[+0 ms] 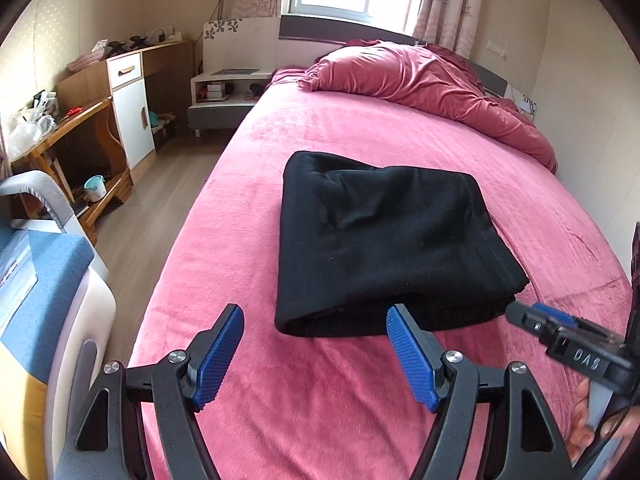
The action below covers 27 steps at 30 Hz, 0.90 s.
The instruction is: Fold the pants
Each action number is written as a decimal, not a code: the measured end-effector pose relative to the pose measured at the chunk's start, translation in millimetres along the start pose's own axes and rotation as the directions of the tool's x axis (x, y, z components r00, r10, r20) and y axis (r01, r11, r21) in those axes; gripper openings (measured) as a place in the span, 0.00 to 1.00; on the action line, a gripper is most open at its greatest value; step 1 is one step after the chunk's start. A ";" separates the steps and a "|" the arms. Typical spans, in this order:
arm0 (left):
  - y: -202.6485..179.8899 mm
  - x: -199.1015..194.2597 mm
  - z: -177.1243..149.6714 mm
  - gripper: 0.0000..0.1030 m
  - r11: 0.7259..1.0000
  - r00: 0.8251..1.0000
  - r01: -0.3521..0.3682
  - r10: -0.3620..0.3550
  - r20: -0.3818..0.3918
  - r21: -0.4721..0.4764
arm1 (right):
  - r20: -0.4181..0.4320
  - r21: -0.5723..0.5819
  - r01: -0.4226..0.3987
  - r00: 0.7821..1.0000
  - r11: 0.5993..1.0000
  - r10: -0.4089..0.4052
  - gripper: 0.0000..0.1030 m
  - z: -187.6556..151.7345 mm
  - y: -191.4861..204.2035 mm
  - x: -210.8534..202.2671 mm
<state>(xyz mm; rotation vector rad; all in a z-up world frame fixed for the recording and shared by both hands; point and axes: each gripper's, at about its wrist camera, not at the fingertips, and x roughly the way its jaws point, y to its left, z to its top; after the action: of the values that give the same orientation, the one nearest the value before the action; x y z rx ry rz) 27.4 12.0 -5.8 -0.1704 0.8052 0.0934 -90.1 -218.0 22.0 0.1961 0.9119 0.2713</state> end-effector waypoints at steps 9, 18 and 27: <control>3.4 -8.7 -15.1 0.73 1.000 1.000 -0.024 0.024 0.011 -0.014 | 0.036 -0.045 0.103 0.994 0.994 -0.101 0.60 -28.8 18.3 -10.7; -2.0 -9.8 -21.5 0.73 0.998 0.998 -0.064 0.063 0.004 0.005 | 0.075 -0.085 0.163 0.985 0.983 -0.157 0.62 -37.3 30.4 -20.9; -2.5 -11.4 -21.1 0.74 0.996 0.996 -0.083 0.083 0.016 -0.019 | 0.080 -0.096 0.168 0.984 0.981 -0.160 0.62 -38.1 31.5 -23.3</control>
<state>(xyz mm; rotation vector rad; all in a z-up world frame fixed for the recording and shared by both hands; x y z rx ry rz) 5.0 5.3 -11.6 -0.1536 0.7946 0.1803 -138.7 -193.4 25.6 0.0352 0.8349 0.1562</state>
